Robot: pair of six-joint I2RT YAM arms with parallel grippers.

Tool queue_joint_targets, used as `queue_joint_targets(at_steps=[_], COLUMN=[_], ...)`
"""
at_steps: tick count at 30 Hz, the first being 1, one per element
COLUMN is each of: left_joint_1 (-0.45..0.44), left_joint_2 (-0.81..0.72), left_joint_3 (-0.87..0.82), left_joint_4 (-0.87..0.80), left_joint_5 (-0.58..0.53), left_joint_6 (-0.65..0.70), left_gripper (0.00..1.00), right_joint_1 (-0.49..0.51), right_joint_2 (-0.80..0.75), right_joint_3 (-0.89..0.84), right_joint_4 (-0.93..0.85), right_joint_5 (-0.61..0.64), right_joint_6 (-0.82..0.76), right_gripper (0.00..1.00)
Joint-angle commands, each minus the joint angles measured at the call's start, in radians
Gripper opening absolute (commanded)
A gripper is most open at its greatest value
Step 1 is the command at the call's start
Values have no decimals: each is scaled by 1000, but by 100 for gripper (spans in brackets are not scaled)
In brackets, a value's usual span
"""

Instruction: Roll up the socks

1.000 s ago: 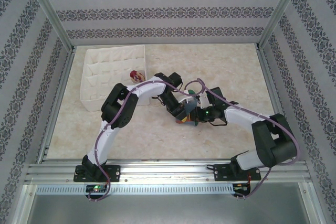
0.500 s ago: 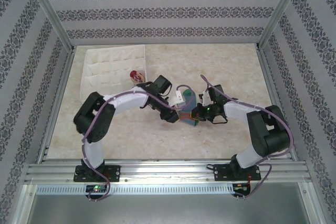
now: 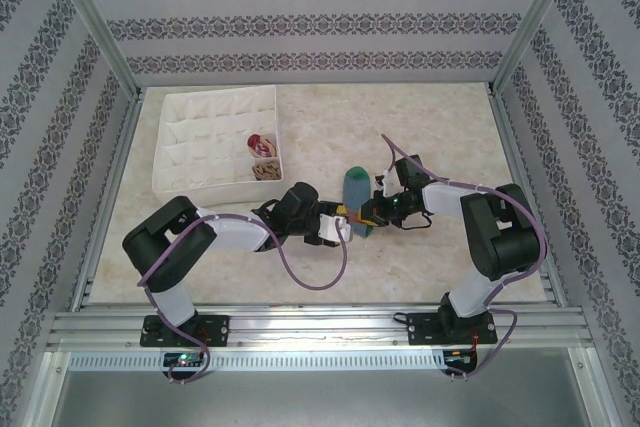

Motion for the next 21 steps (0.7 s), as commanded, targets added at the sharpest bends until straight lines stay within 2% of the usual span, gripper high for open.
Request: queue_joint_targets(at_steps=[1,7,9,12,15,17,19,21], left_joint_1=[-18,-17,-18,-17,-17,-17,-17,-11], left_joint_2=[38,86,95,105,116,120,124,128], left_joint_3=[48,100,111,148,168,189,225,277], left_joint_4=[16,-113,-145,-243,-302,-356,-437,-540], left_joint_5=[-43,-32,-21,-6,3,17,46,104], left_joint_6=[68,92,94,100,98,94,78,56], left_gripper=[59,53,48,32,26,15,6,1], right_joint_1=[2,3,5,6,9,12,16,16], right_joint_2=[69,76,78,79,74,65,46,13], right_joint_3=[-43,-23,-16,-8,-5,-3,-3,-5], right_joint_4=[-160,-184,-193,-201,-206,-208,-208,-209], right_joint_5=[136,119,116,108,100,91,87,86], right_joint_6=[-29,-36,-40,-44,-44,-48,-52,-58], right_gripper=[0,0,0,0,2,8,24,39])
